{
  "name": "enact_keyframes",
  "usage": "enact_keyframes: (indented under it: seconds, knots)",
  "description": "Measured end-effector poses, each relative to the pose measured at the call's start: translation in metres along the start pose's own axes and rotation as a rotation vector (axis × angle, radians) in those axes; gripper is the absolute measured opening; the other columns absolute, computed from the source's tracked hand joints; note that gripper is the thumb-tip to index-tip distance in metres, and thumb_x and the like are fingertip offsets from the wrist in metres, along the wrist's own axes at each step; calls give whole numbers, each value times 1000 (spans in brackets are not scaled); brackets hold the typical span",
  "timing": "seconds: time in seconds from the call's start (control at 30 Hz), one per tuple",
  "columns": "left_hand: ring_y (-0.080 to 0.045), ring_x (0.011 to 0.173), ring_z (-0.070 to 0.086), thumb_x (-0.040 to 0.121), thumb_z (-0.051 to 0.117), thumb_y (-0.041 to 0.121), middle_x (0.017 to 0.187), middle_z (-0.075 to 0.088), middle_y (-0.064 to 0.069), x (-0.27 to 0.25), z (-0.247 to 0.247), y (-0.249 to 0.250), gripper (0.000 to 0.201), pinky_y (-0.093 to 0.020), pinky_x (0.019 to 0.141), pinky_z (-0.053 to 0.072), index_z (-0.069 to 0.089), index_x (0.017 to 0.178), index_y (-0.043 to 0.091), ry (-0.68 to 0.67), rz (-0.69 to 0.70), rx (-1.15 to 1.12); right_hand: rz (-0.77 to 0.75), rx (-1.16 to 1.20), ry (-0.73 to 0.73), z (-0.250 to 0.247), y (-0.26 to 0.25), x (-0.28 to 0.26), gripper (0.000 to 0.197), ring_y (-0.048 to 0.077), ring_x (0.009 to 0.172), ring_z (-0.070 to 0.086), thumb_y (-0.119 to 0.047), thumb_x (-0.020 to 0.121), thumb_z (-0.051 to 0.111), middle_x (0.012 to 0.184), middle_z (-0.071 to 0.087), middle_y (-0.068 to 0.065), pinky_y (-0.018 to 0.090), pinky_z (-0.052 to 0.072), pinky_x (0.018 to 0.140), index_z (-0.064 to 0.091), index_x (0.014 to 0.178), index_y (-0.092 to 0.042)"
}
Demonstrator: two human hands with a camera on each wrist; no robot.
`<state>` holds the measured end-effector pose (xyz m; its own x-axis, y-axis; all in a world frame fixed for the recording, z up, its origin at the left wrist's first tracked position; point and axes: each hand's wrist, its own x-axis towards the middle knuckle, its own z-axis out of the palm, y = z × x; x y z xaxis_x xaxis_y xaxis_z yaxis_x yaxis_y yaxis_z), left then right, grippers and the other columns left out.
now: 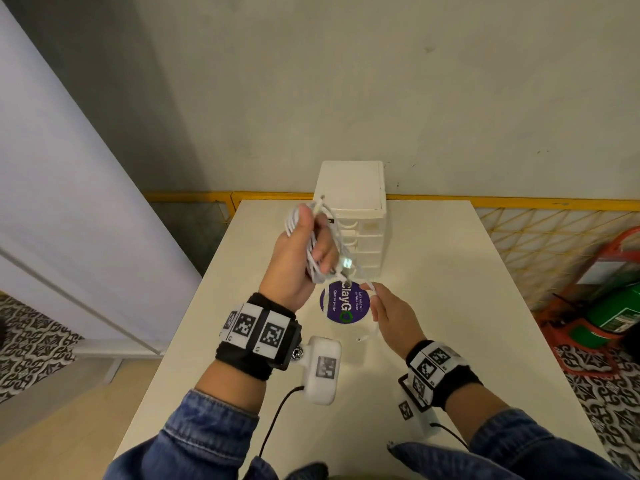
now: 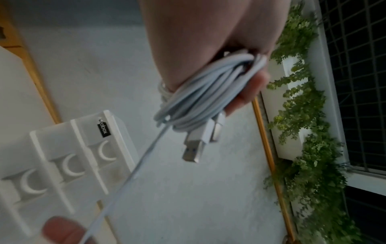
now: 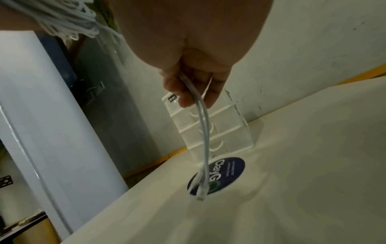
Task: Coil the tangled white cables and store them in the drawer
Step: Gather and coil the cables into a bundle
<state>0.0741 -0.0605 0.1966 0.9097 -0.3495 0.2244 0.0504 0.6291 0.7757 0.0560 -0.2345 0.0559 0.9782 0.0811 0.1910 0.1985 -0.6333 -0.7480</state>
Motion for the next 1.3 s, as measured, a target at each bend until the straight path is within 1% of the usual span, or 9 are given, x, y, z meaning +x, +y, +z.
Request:
enact_keyframes:
  seconds: [0.17, 0.37, 0.5, 0.67, 0.8, 0.93, 1.07, 1.17, 1.3]
  knots:
    - [-11, 45, 43, 86, 40, 54, 52, 42, 4, 14, -10, 4, 40, -24, 47, 40, 48, 81, 15, 392, 231, 26, 61, -89, -108, 14, 10, -9, 36, 23, 106, 60, -18, 99, 34, 123, 63, 4, 27, 44, 88, 47, 132, -22]
    - [-13, 50, 50, 99, 44, 30, 50, 53, 7, 12, -29, -1, 30, -30, 56, 44, 51, 71, 18, 707, 313, 417, -75, -129, -147, 11, -17, -12, 30, 12, 97, 62, -29, 95, 45, 111, 69, -3, 26, 49, 82, 60, 121, -27]
    - [-4, 47, 52, 95, 51, 22, 56, 56, -2, 10, -50, -10, 30, -24, 59, 46, 56, 68, 10, 521, 227, 931, -255, -42, -118, -13, -44, -6, 28, -6, 67, 53, -44, 87, 46, 69, 59, -24, 7, 36, 63, 67, 100, -30]
    - [-9, 40, 53, 92, 39, 55, 52, 60, -9, 6, -55, -35, 65, -26, 56, 44, 64, 68, 0, 228, -94, 1132, -387, 33, 29, -44, -75, 15, 26, 4, 76, 58, -39, 87, 48, 82, 60, -19, 12, 44, 68, 69, 90, -24]
    - [-15, 35, 50, 80, 3, 74, 44, 55, -5, -1, -35, -43, 91, -23, 44, 44, 59, 66, 4, -47, -391, 896, -356, 75, 99, -52, -84, 25, 11, 6, 78, 61, -34, 86, 51, 84, 63, -14, 17, 46, 70, 61, 88, -30]
    - [-11, 26, 37, 71, 20, 84, 36, 44, -1, -6, -25, -45, 87, -17, 35, 33, 54, 76, 5, -293, -508, 551, -324, 140, 61, -47, -69, 34, 20, 4, 92, 53, -39, 84, 47, 93, 53, -9, 12, 39, 82, 58, 93, -24]
    - [-10, 25, 36, 79, 57, 60, 37, 38, 1, -8, -22, -41, 53, -14, 36, 32, 55, 75, 8, -343, -578, 523, -130, 445, -258, -48, -61, 31, 39, 2, 116, 52, -43, 86, 49, 120, 59, -7, 13, 38, 96, 56, 119, -23]
    - [-12, 26, 37, 83, 60, 31, 39, 40, -1, -6, -21, -40, 28, -15, 36, 33, 54, 74, 5, -347, -621, 463, -70, 532, -237, -45, -61, 27, 38, 0, 87, 63, -36, 88, 47, 86, 70, -11, 13, 45, 81, 65, 108, -10]
    - [-14, 29, 41, 86, 58, 20, 41, 43, -5, -5, -25, -42, 22, -18, 38, 38, 56, 70, 5, -344, -664, 437, -69, 558, -133, -37, -60, 24, 48, 10, 53, 57, -49, 81, 52, 53, 60, -5, 19, 45, 61, 61, 83, -3]
